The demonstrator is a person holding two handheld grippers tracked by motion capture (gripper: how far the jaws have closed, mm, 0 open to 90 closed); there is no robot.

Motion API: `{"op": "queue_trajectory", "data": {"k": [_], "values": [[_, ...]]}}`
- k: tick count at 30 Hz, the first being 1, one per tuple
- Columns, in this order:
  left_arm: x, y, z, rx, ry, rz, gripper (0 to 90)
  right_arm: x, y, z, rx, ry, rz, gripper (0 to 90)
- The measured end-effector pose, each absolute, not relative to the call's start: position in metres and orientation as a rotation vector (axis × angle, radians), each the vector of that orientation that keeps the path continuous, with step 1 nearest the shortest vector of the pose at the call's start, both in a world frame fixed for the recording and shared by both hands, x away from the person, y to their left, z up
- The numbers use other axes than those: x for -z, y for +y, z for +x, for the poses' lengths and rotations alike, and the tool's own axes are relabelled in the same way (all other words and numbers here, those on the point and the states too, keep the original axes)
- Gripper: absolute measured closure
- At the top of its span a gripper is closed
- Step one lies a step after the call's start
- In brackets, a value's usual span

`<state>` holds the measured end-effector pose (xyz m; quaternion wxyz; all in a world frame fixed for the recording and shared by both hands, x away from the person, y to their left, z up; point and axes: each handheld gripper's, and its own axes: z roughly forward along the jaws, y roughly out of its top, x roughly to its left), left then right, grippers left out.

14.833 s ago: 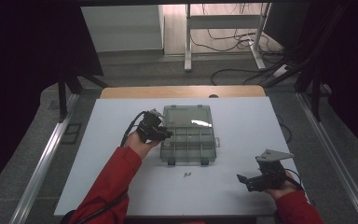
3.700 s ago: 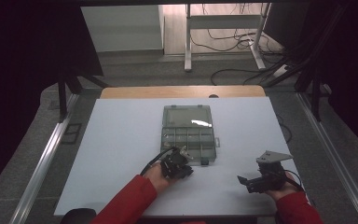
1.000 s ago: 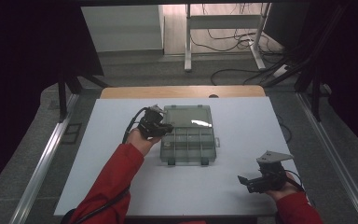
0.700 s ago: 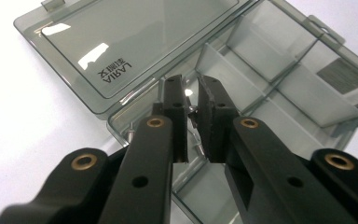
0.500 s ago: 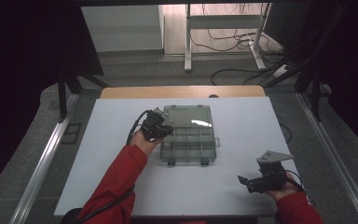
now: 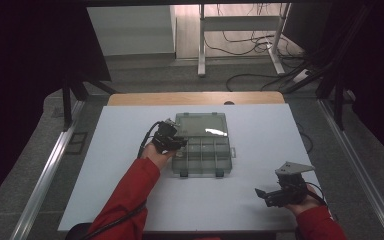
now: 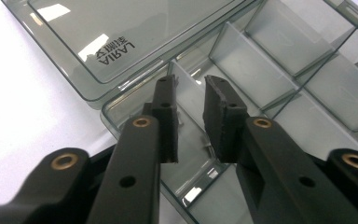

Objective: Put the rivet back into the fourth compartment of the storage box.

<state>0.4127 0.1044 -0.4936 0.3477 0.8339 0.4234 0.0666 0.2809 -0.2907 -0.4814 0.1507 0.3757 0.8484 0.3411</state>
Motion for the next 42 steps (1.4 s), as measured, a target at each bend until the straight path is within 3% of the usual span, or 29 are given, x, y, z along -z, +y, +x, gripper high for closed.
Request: {"op": "queue_trajectory", "data": {"k": [10, 24, 42], "values": [[0.485, 0.111, 0.407, -0.179, 1.082, 2.155, 58.3, 0.481, -0.290, 0.281, -0.977, 2.436, 1.081, 0.0], [0.481, 0.119, 0.395, -0.146, 1.059, 2.132, 22.1, 0.482, -0.290, 0.281, -0.970, 2.440, 1.075, 0.0], [0.484, 0.133, 0.372, -0.146, 0.996, 2.126, 7.1, 0.482, -0.290, 0.281, -0.971, 2.440, 1.073, 0.0]]}}
